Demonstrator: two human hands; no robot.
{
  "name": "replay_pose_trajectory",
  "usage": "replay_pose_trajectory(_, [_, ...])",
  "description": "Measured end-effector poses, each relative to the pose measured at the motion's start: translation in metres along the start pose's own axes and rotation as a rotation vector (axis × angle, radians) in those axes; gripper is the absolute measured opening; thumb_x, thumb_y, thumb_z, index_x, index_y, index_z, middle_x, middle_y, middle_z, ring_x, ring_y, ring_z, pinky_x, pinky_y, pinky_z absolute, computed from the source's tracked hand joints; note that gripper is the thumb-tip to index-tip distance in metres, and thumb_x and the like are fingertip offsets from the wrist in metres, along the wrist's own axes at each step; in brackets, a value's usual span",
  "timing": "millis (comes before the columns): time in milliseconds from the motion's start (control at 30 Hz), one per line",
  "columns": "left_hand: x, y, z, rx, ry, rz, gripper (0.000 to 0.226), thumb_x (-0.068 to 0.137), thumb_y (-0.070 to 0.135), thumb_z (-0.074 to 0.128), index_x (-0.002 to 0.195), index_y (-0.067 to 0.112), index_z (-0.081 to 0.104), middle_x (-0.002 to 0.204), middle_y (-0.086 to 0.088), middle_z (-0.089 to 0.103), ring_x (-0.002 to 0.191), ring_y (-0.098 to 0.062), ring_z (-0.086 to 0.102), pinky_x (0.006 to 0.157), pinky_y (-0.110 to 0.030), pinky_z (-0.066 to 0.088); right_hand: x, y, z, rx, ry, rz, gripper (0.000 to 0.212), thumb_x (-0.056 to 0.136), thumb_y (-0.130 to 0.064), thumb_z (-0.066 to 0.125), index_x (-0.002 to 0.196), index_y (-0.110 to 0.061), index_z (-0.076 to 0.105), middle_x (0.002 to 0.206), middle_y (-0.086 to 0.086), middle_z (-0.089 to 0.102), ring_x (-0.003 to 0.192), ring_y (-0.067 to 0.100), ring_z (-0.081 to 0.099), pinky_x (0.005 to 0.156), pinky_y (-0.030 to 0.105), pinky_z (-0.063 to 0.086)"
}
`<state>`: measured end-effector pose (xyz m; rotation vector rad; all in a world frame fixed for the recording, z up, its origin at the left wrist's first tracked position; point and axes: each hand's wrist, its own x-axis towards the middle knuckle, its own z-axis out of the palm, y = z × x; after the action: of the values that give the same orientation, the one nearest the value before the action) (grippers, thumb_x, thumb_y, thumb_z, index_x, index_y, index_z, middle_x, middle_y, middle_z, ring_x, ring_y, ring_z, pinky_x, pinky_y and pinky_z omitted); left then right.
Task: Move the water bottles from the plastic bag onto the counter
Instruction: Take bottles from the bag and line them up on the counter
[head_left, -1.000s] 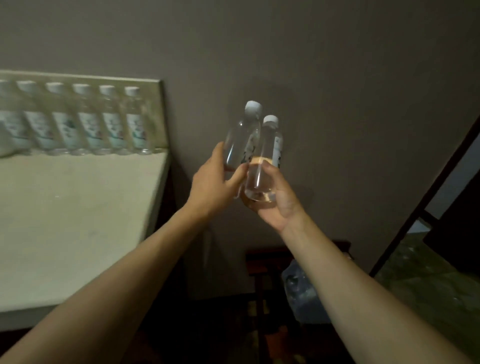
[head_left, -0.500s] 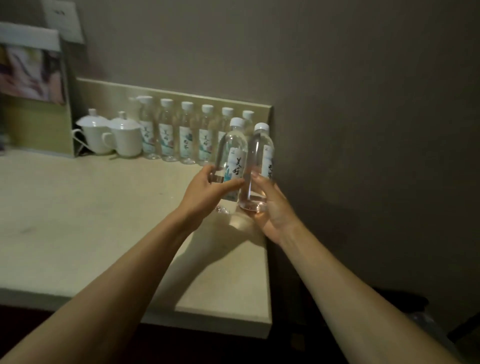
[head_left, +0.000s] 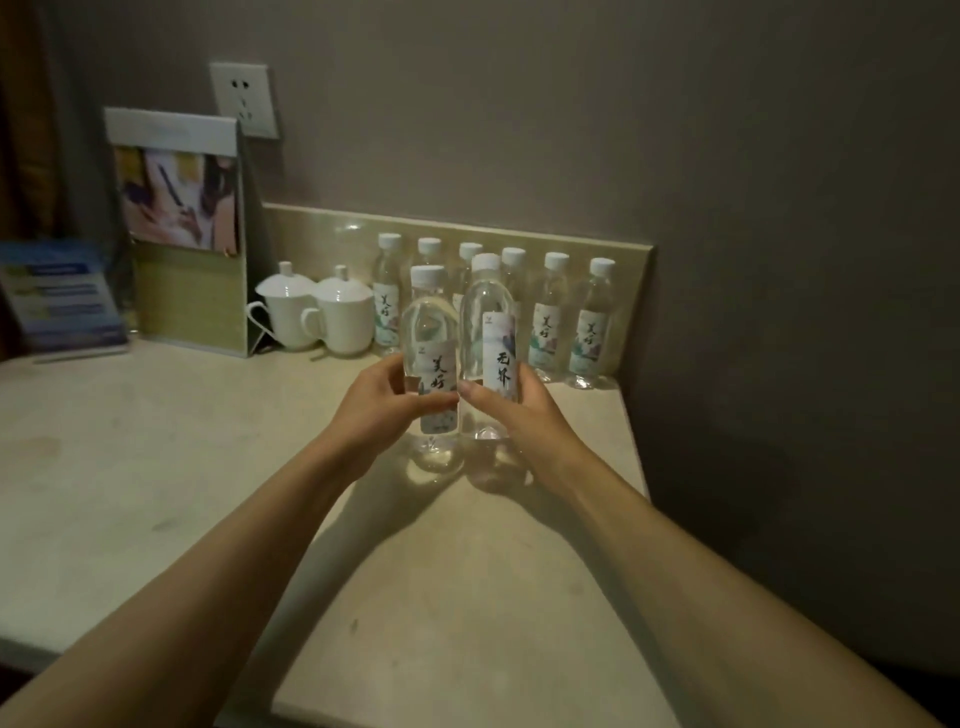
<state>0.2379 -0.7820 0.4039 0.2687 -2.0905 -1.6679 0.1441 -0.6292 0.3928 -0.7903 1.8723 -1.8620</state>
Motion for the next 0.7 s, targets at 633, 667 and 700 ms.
replay_pose_trajectory(633, [0.106, -0.047, -0.11, 0.149, -0.211, 0.073, 0.052, 0.074, 0.009, 0.082, 0.119, 0.02, 0.059, 0.11, 0.003, 0.07, 0.102, -0.014, 0.067, 0.083, -0.031, 0.056, 0.098, 0.025, 0.098, -0.248, 0.378, -0.004, 0.06, 0.075, -0.018, 0.082, 0.124, -0.024, 0.048, 0.1, -0.017, 0.062, 0.091, 0.002, 0.064, 0.078, 0.025, 0.056])
replay_pose_trajectory(667, [0.108, -0.047, -0.109, 0.142, -0.216, 0.08, 0.052, 0.074, 0.008, 0.082, 0.12, 0.02, 0.06, 0.112, 0.001, 0.07, 0.103, -0.017, 0.068, 0.087, -0.035, 0.057, 0.099, 0.026, 0.098, -0.282, 0.393, -0.007, 0.062, 0.074, -0.019, 0.083, 0.124, -0.024, 0.047, 0.099, -0.018, 0.061, 0.089, -0.002, 0.062, 0.078, 0.023, 0.055])
replay_pose_trajectory(700, [0.11, -0.048, -0.107, 0.137, -0.219, 0.086, 0.052, 0.074, 0.007, 0.082, 0.12, 0.019, 0.061, 0.112, -0.001, 0.07, 0.104, -0.019, 0.068, 0.09, -0.038, 0.057, 0.1, 0.026, 0.096, -0.304, 0.408, -0.006, 0.062, 0.074, -0.02, 0.083, 0.124, -0.025, 0.047, 0.098, -0.02, 0.06, 0.086, -0.006, 0.06, 0.074, 0.018, 0.053])
